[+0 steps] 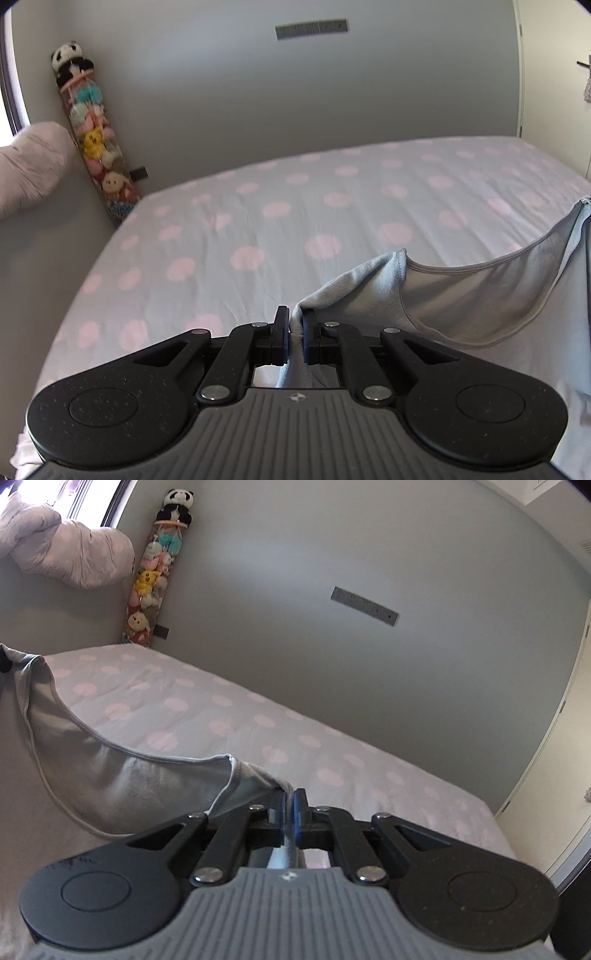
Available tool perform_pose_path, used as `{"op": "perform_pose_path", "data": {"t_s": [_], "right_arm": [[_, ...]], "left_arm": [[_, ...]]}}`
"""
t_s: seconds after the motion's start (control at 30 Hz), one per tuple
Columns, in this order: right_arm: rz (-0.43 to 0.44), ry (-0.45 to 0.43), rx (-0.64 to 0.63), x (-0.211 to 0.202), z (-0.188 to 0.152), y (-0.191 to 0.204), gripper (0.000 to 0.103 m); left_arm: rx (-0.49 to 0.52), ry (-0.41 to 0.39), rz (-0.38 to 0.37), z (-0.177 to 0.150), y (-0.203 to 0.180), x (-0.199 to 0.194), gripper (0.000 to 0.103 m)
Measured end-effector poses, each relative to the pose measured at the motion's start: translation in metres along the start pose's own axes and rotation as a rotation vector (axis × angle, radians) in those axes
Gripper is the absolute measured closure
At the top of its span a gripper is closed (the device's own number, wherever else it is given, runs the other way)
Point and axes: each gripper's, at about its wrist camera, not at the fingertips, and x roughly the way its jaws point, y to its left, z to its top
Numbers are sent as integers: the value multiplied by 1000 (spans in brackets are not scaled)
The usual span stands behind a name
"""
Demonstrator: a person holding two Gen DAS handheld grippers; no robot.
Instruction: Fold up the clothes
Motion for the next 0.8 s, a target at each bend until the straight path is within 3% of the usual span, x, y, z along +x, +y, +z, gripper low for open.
{"op": "perform_pose_path", "data": {"t_s": [0.27, 0.4, 0.43, 0.47, 0.63, 0.8], "right_arm": [[38, 145, 30, 102, -28, 14, 97], [49, 198, 59, 124, -33, 13, 88], [55, 215, 64, 128, -34, 12, 76], [55, 222, 69, 128, -34, 10, 63], [66, 236, 102, 103, -35, 2, 62], [105, 235, 138, 52, -44, -2, 57]], "left_arm": [[-14, 76, -12, -8, -10, 75, 92], [-17, 100, -19, -5, -14, 89, 86], [-18, 107, -19, -5, -15, 89, 83], [-18, 111, -19, -5, -17, 90, 82], [-4, 101, -16, -7, -19, 73, 63], [-13, 101, -23, -13, -14, 38, 58]]}}
